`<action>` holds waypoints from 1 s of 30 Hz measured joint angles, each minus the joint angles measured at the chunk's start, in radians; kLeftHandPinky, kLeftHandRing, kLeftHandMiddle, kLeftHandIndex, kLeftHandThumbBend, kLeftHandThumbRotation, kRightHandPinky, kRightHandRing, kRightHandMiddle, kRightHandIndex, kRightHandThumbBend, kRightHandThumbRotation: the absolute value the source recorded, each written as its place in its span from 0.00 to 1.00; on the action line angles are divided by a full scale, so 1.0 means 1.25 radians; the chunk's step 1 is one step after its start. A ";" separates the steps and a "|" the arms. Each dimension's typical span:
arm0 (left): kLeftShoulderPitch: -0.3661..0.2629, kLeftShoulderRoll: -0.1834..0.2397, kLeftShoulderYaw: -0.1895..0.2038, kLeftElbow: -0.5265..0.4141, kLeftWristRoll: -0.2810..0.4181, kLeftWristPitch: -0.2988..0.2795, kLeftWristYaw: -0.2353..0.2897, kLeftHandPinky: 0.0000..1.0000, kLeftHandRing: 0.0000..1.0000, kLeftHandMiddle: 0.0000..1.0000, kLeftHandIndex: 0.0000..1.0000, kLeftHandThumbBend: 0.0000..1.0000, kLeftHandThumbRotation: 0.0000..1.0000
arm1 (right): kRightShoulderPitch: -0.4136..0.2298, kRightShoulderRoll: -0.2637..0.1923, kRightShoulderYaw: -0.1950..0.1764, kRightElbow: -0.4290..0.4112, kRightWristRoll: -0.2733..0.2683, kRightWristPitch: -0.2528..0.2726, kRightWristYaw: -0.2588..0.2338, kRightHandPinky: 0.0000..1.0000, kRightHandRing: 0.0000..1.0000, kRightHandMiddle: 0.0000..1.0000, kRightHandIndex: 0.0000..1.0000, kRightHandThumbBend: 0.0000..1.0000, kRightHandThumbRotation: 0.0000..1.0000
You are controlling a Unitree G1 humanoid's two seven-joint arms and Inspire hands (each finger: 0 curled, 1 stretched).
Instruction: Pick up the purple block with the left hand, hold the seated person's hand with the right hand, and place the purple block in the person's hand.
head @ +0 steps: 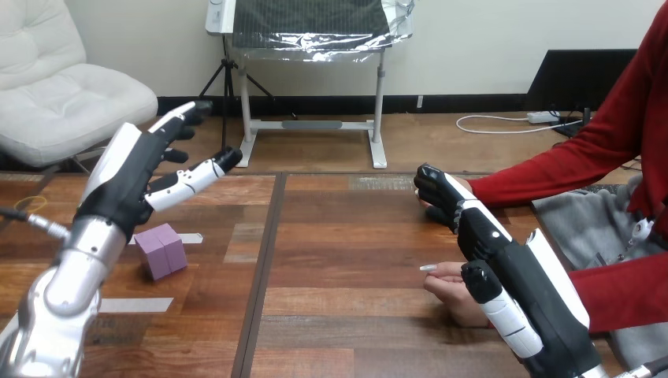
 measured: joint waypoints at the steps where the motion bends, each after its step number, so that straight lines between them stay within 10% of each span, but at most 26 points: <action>1: -0.009 0.004 -0.006 0.014 0.009 0.003 0.001 0.77 0.88 0.90 0.89 0.66 0.71 | 0.000 0.000 0.000 0.000 0.000 0.000 0.000 0.93 0.95 0.94 0.94 0.73 1.00; 30: -0.212 0.033 -0.173 0.351 0.189 0.070 0.046 0.69 0.86 0.89 0.88 0.65 0.59 | -0.003 -0.001 -0.005 0.000 0.004 0.001 0.007 0.92 0.95 0.94 0.94 0.73 1.00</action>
